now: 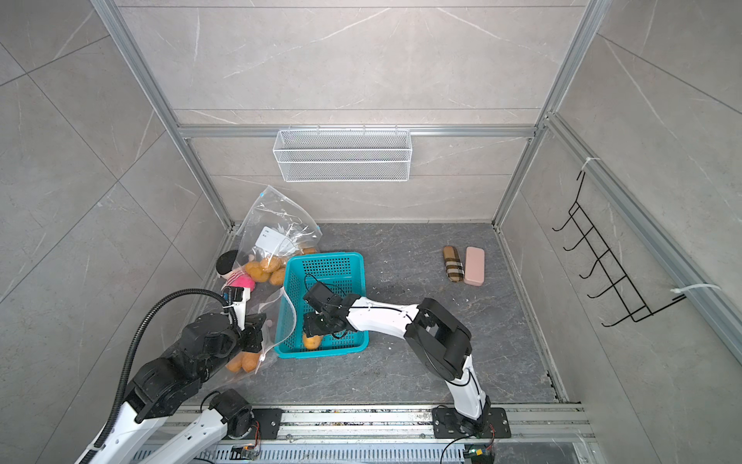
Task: Put the potatoes into a zipper bag and zip it
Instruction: Pick up the potato from the basket.
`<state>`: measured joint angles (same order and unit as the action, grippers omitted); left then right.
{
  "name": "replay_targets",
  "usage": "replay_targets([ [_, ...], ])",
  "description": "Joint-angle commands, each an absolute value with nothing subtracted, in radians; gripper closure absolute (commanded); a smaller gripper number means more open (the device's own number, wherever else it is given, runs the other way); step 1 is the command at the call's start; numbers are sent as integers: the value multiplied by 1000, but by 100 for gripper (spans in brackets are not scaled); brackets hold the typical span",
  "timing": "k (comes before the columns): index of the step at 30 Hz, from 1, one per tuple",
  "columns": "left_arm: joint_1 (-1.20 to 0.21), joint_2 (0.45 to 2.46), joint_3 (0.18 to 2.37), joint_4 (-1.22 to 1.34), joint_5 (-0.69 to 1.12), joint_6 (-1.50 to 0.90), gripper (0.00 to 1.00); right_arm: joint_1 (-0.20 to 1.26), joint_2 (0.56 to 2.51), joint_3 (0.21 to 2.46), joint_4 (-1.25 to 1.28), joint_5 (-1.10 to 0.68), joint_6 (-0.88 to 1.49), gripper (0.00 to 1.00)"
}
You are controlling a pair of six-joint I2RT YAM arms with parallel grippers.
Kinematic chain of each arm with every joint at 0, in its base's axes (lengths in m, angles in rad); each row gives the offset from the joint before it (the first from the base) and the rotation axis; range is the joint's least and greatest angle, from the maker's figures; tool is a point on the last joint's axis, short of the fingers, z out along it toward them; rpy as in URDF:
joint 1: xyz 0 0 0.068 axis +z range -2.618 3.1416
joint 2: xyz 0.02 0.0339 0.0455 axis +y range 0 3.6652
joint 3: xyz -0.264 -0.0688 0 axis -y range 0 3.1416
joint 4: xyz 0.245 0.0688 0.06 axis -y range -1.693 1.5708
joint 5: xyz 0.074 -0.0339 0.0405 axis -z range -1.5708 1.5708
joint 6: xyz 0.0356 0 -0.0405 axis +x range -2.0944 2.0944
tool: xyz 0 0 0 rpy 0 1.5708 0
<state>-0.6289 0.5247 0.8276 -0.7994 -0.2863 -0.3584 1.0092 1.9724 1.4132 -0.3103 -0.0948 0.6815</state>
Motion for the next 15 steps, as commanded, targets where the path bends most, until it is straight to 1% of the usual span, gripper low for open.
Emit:
replay_targets([
  [1,-629,514,824,-790,-294,-347,100,1011,1845,1361,-302,35,614,42],
  [7,-628,515,818,-793,-283,-348,100,1008,1676,1257,-310,179,571,42],
  [15,-629,511,815,-792,-264,-351,100,1008,1419,1111,-220,271,476,42],
])
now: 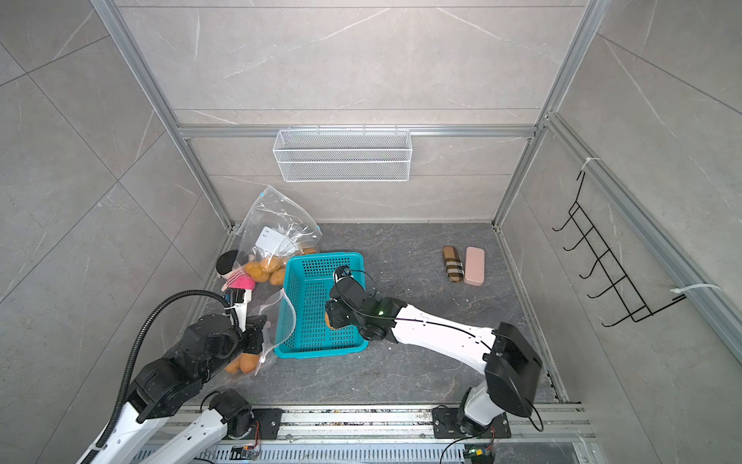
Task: Put the potatoes into a zipper bag and zip it
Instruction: Pick up the potato from the basket, then place the potato into the zipper food storage bag.
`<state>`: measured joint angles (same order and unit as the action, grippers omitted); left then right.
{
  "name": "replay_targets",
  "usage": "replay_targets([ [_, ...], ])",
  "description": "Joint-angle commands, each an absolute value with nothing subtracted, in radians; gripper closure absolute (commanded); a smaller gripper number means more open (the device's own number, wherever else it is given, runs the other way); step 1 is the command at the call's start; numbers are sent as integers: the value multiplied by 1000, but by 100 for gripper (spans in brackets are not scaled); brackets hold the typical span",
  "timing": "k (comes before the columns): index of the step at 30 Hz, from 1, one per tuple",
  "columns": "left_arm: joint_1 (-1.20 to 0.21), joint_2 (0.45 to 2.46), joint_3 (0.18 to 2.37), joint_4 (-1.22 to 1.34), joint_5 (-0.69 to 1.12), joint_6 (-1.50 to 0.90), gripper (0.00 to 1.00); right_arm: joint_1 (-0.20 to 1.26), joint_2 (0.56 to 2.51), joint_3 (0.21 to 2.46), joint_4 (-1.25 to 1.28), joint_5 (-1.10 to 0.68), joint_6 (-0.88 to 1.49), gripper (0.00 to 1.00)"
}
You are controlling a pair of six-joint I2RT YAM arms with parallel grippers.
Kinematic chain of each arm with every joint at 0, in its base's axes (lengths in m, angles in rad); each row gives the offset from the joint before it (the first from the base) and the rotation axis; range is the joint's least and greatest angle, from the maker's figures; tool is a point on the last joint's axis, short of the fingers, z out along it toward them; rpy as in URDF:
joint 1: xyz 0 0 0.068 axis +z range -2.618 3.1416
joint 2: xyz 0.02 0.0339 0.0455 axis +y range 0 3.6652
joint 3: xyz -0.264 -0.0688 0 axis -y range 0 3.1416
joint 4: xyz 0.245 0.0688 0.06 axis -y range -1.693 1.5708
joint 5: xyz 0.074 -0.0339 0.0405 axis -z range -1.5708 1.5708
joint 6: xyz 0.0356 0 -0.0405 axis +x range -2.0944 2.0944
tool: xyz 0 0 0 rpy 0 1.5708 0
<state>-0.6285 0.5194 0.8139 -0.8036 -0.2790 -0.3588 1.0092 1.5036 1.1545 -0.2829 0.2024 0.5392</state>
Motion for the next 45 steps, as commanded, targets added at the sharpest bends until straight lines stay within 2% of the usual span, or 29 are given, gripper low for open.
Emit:
replay_targets([
  [1,-629,512,814,-793,-263,-351,100,1009,1382,1084,-187,268,462,42],
  [7,-627,511,814,-793,-255,-349,100,1008,1261,969,17,177,434,41],
  [13,-623,509,813,-794,-254,-348,100,1011,1259,956,152,36,462,42],
  [17,-623,511,813,-793,-250,-348,100,1012,1271,953,212,14,497,42],
  [29,-611,518,811,-789,-240,-345,100,1054,1471,1028,459,-60,668,42],
  [45,-600,517,811,-788,-234,-347,100,1136,1668,1118,498,-19,689,42],
])
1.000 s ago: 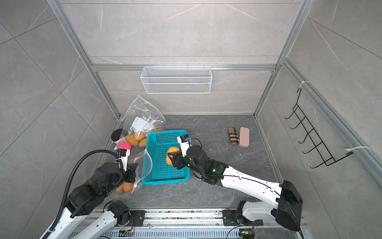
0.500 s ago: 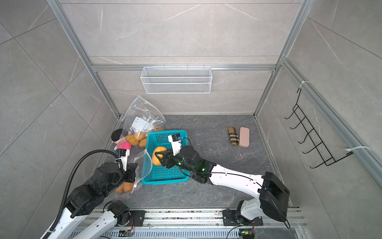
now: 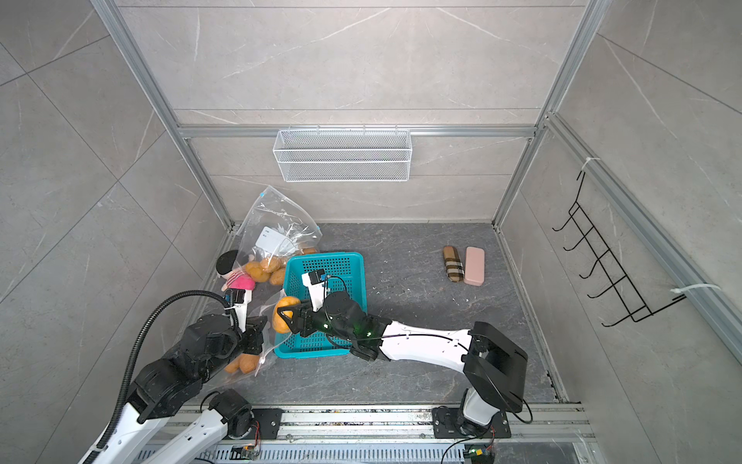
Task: Put the potatoes into a zipper bag and zip it
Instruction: Place the potato into the zipper food storage bag.
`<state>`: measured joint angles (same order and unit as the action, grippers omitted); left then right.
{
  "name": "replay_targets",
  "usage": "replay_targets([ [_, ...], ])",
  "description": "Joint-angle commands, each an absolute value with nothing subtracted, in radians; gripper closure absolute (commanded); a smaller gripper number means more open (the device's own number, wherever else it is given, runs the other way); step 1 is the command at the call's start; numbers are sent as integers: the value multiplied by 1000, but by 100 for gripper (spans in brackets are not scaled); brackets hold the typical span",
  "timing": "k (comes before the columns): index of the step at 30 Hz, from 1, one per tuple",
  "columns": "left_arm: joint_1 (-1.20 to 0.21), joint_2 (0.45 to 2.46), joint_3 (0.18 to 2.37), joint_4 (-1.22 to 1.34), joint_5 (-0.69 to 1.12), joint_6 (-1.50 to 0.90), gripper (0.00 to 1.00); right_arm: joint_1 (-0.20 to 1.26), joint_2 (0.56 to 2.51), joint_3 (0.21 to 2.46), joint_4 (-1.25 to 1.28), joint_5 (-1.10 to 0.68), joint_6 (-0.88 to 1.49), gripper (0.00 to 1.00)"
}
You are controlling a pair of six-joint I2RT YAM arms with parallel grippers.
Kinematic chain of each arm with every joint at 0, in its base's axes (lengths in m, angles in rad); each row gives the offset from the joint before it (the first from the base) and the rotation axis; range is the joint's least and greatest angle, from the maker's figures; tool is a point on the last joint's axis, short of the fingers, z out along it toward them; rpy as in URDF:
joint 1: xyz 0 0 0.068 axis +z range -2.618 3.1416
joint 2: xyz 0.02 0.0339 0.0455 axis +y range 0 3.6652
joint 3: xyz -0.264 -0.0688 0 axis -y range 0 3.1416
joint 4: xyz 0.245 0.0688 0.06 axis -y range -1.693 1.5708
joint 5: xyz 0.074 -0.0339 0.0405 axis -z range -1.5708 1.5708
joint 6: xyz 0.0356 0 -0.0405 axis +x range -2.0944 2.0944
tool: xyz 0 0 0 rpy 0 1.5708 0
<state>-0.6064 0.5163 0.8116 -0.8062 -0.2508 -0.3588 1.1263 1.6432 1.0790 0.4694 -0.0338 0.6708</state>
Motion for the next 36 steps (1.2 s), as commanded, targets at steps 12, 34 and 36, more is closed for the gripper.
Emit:
replay_targets([
  [12,-599,520,811,-787,-230,-346,100,1144,1704,1137,436,30,691,33],
  [34,-597,516,812,-790,-232,-342,100,1143,1516,1048,367,139,345,33],
  [36,-598,510,813,-787,-226,-338,100,1143,1465,1029,323,186,250,33],
])
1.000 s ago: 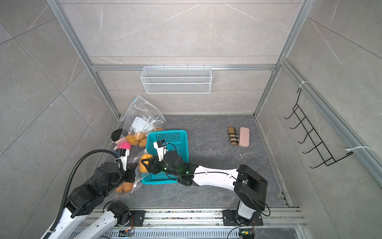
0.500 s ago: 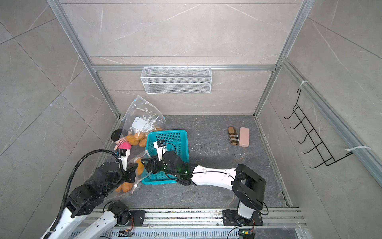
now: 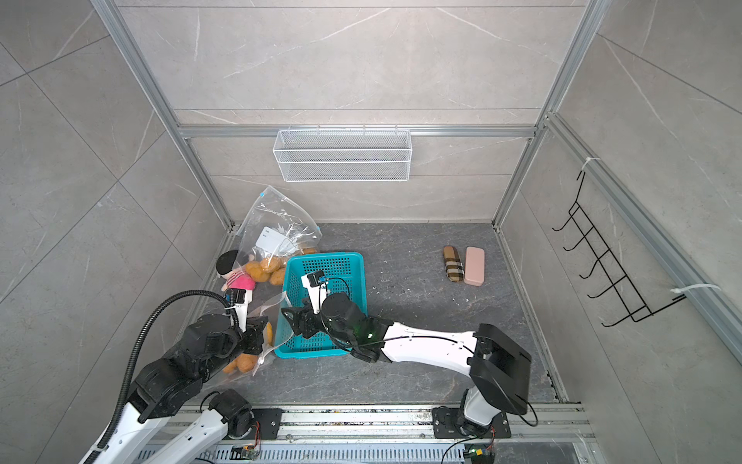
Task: Put the potatoes into a zipper bag and zip it
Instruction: Place the potato into the zipper food storage bag, then adjust the zipper food storage bag in the basket.
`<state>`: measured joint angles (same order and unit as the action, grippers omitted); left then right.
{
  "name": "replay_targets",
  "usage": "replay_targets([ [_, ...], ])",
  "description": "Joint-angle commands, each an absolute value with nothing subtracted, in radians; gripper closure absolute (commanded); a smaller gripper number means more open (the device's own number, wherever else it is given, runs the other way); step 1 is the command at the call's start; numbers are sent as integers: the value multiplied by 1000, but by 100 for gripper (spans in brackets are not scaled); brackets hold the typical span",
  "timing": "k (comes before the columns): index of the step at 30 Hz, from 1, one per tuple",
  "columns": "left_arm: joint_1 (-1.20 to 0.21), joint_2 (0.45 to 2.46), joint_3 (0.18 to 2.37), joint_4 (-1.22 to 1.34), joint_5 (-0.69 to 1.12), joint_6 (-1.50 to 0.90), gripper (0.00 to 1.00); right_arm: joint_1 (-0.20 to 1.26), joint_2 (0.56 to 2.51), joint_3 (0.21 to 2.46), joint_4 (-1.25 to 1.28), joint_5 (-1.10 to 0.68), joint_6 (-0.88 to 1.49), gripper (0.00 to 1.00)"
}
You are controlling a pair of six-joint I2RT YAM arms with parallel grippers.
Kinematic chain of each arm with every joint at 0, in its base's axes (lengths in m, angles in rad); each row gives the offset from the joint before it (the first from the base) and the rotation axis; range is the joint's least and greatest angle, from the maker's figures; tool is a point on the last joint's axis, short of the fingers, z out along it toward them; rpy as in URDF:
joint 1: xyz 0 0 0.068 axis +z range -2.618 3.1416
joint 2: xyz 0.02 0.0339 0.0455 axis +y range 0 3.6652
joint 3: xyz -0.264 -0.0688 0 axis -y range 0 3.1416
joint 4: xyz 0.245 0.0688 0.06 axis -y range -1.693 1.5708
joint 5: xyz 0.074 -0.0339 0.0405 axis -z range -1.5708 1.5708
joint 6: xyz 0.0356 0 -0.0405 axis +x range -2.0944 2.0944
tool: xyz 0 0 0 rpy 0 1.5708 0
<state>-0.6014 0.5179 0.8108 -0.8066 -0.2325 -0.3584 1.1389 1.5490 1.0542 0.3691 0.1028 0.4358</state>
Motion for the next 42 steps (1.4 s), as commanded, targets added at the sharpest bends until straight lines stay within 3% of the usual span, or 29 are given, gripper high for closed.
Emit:
replay_targets([
  [1,-598,506,813,-786,-223,-334,100,1143,1447,1023,303,197,216,33],
  [6,-599,515,875,-758,-225,-271,100,1142,1338,970,242,264,132,33],
  [17,-598,837,1575,-980,-324,-1,100,1141,1208,932,172,321,104,33],
  [24,-598,968,1886,-1026,-148,81,100,1141,1117,943,134,330,60,32],
  [28,-598,1014,1846,-996,109,99,100,1141,1080,942,98,345,45,32],
  [34,-598,1064,1585,-925,422,88,100,1141,995,914,47,322,-12,32],
  [42,-598,1132,1357,-955,503,75,100,1141,932,913,-101,222,-100,32],
])
